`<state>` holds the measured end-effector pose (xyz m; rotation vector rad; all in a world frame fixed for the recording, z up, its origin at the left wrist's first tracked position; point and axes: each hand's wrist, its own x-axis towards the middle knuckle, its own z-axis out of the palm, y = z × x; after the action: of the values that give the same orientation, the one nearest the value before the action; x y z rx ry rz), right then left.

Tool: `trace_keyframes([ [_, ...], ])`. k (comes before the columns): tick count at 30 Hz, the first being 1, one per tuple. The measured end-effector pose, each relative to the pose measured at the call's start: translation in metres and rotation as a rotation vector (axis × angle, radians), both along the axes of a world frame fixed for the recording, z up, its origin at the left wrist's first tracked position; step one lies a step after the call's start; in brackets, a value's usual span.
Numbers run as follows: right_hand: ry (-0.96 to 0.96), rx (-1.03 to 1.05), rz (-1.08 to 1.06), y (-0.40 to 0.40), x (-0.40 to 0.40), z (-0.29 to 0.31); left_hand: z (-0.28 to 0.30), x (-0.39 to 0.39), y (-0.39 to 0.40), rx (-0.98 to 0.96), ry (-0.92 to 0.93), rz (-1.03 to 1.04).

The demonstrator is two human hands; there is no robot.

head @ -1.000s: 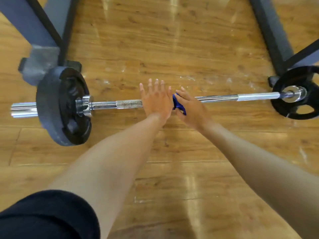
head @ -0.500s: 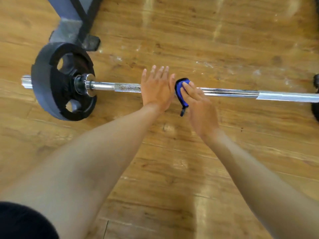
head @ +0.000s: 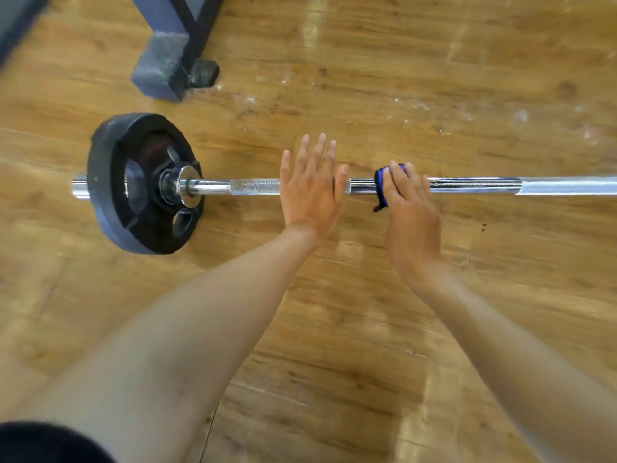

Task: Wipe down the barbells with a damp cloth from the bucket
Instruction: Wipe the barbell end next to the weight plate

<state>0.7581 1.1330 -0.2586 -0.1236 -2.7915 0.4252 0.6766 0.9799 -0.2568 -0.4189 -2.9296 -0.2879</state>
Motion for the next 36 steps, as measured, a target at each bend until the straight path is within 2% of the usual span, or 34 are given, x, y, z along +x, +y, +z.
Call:
trace_keyframes([
  [2,-0.006,0.009,0.167,-0.013,0.010,-0.002,0.000,0.015,-0.003,-0.013,-0.003,0.006],
  [4,-0.025,0.065,0.229,-0.008,0.018,0.001,-0.001,0.030,-0.007,-0.013,0.003,0.011],
  [8,-0.033,0.040,-0.022,0.003,0.052,0.004,-0.004,0.060,-0.015,0.058,0.014,0.000],
  [10,-0.016,0.031,-0.038,-0.006,0.067,0.004,-0.005,0.075,-0.016,0.048,0.017,-0.009],
  [14,-0.055,0.094,0.231,-0.025,0.079,0.007,-0.007,0.104,-0.026,0.067,0.031,-0.028],
  [16,-0.085,0.158,0.275,-0.018,0.087,0.011,-0.008,0.116,-0.029,0.079,0.035,-0.037],
  [20,-0.109,0.058,-0.041,-0.003,0.111,0.013,-0.008,0.137,-0.029,0.089,0.062,-0.026],
  [21,-0.091,0.039,-0.039,-0.014,0.114,0.013,-0.009,0.140,-0.030,0.104,0.060,-0.016],
  [24,-0.079,0.054,0.202,-0.048,0.116,0.011,-0.008,0.147,-0.032,0.134,0.031,-0.012],
  [25,-0.087,0.090,0.220,-0.048,0.115,0.013,-0.009,0.149,-0.033,0.130,0.028,-0.016],
  [30,-0.143,0.110,-0.124,-0.009,0.126,0.014,-0.009,0.144,-0.031,0.097,0.052,-0.001],
  [32,-0.120,0.113,-0.050,-0.024,0.125,0.014,-0.010,0.137,-0.028,0.100,0.062,0.007],
  [35,-0.192,0.147,0.248,-0.030,0.112,0.018,-0.008,0.125,-0.024,0.113,0.035,0.031],
  [36,-0.215,0.154,0.251,-0.020,0.105,0.021,-0.007,0.120,-0.022,0.102,0.024,0.038],
])
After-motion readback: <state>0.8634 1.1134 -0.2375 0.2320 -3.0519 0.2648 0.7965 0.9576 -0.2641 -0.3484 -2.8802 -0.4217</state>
